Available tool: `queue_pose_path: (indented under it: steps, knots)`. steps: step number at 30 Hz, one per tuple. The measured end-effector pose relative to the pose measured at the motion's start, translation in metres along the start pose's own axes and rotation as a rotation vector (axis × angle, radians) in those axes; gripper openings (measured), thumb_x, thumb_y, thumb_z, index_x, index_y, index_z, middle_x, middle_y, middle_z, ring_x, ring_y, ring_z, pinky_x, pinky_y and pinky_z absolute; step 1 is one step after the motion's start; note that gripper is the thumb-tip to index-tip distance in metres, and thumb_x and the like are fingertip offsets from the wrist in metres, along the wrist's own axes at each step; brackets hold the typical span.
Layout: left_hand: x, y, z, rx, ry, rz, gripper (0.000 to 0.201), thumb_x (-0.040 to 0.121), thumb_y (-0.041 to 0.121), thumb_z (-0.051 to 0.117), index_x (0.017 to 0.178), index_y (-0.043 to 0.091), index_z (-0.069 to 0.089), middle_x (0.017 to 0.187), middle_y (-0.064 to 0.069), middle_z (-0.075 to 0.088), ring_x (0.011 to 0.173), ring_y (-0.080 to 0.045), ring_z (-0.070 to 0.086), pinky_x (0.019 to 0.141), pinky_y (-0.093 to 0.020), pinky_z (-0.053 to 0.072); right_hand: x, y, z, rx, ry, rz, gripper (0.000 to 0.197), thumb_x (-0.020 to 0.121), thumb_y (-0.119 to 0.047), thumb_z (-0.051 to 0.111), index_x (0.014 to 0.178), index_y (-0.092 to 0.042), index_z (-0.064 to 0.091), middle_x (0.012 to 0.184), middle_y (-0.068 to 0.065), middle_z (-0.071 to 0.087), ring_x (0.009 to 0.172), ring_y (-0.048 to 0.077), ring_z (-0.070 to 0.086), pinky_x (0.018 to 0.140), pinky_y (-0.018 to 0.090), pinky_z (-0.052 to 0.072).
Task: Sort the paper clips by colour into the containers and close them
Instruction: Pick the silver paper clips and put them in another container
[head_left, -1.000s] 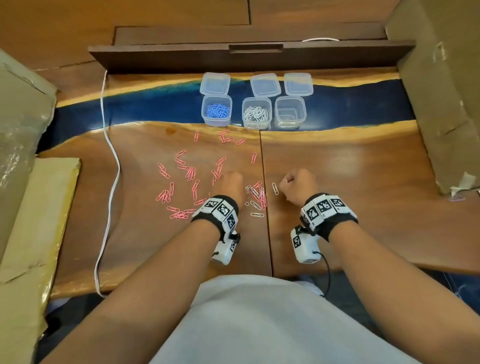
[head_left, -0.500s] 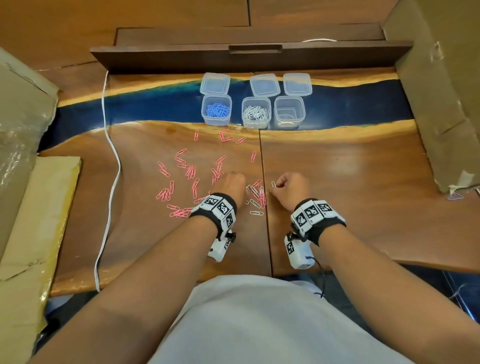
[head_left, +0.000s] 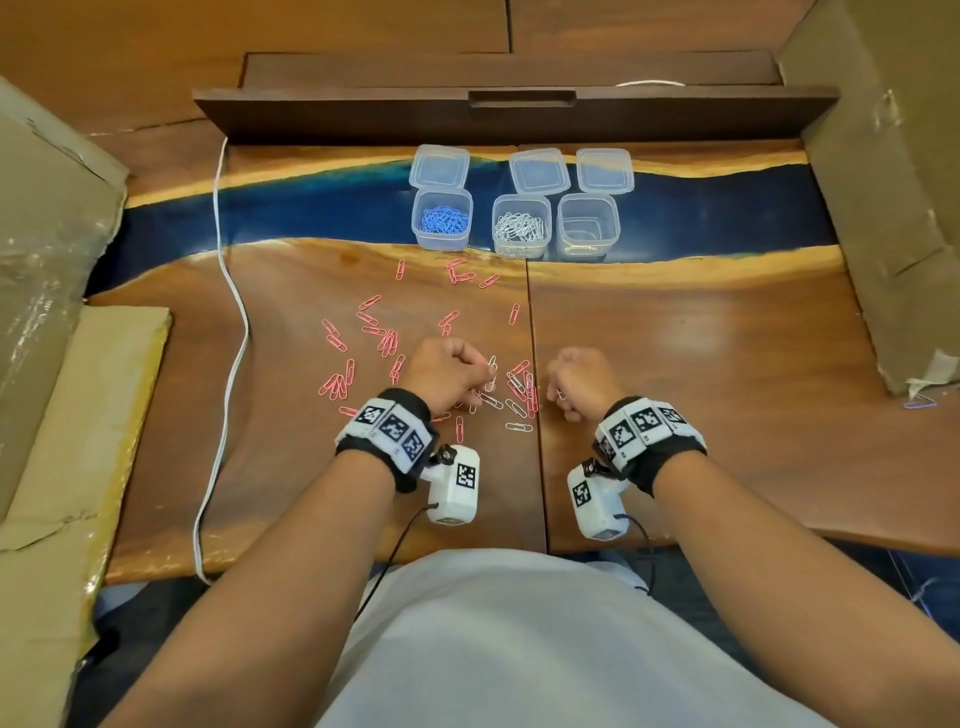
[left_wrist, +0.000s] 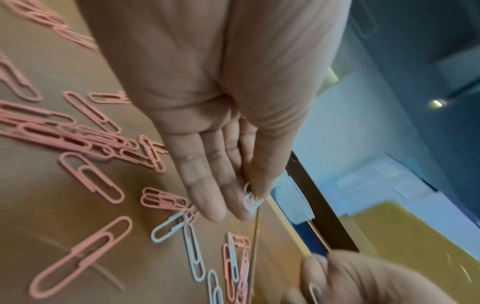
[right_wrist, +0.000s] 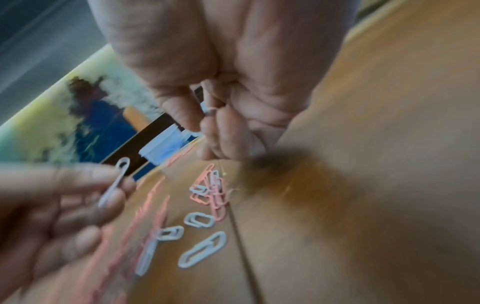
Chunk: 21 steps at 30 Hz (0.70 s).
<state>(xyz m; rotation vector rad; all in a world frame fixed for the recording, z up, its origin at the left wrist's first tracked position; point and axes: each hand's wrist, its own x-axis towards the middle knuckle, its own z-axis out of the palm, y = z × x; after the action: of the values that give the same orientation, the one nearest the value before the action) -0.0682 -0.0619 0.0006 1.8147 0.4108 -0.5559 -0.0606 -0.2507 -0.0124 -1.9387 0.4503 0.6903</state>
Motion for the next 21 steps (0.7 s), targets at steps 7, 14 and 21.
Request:
queue_pose_path:
  steps: [7, 14, 21]
  knots:
    - [-0.001, -0.013, -0.011, -0.336, -0.199, -0.120, 0.032, 0.089, -0.008, 0.056, 0.116, 0.009, 0.059, 0.088, -0.010, 0.063, 0.076, -0.022, 0.068, 0.062, -0.035, 0.061, -0.008, 0.003, 0.004, 0.446, -0.042, 0.058, 0.030, 0.075, 0.016, 0.032, 0.065, -0.010, 0.042, 0.047, 0.010, 0.045, 0.030, 0.014, 0.030, 0.034, 0.016, 0.024]
    - [0.002, -0.009, -0.002, -0.412, -0.289, -0.176, 0.027, 0.099, 0.023, 0.041, 0.087, 0.007, 0.060, 0.074, -0.002, 0.054, 0.059, -0.012, 0.049, 0.049, -0.027, 0.039, -0.005, 0.011, 0.020, -0.203, 0.046, -0.181, 0.011, 0.086, -0.019, 0.064, 0.084, -0.025, 0.072, 0.073, -0.010, 0.068, 0.060, 0.005, 0.057, 0.060, 0.029, 0.051]
    - [0.022, -0.019, -0.001, 0.357, 0.009, 0.129, 0.011, 0.082, 0.017, 0.072, 0.076, 0.021, 0.063, 0.065, 0.005, 0.055, 0.058, -0.013, 0.048, 0.064, -0.029, 0.046, -0.002, 0.020, 0.022, -0.097, 0.072, -0.202, 0.030, 0.087, -0.001, 0.059, 0.100, -0.025, 0.071, 0.078, -0.003, 0.069, 0.039, 0.002, 0.038, 0.042, 0.019, 0.034]
